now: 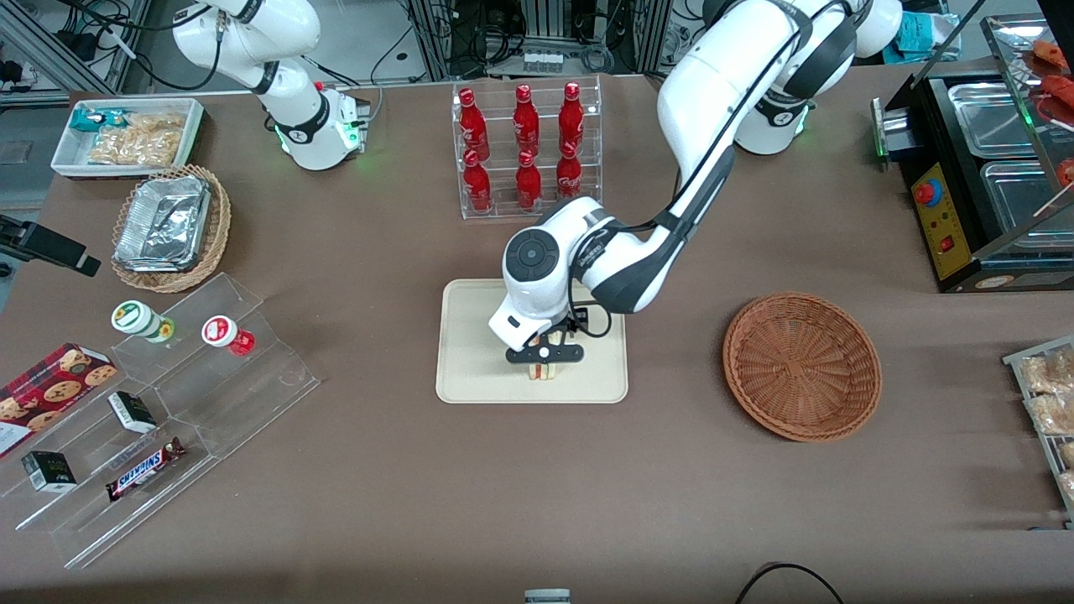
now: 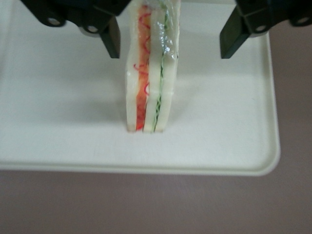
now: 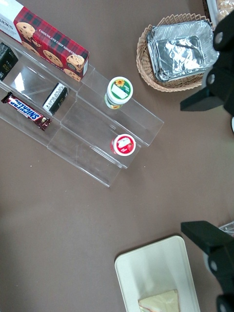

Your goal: Place sandwich from basket to tray

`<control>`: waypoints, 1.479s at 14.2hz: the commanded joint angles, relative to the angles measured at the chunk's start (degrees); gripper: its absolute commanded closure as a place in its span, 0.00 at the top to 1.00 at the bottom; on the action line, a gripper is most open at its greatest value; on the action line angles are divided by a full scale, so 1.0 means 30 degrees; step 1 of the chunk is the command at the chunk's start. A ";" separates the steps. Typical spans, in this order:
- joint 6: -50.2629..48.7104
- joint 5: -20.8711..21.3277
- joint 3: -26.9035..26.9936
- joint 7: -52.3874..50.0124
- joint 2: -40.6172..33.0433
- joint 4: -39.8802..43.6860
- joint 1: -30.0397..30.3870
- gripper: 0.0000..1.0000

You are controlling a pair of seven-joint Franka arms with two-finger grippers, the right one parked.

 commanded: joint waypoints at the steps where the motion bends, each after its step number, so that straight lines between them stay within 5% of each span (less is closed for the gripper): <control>1: -0.1991 0.0116 0.0705 -0.0050 -0.3066 -0.0663 0.0748 1.00; 5: -0.4715 -0.0090 0.0649 0.3015 -0.7346 -0.2976 0.3675 1.00; 9: -0.7967 -0.1640 0.0678 0.8756 -0.9430 -0.3127 0.7571 1.00; 14: -1.0901 -0.1937 0.0650 1.1110 -1.1191 -0.3040 1.1148 1.00; 21: -1.1929 -0.1966 -0.0664 1.2490 -1.3413 -0.3912 1.1973 1.00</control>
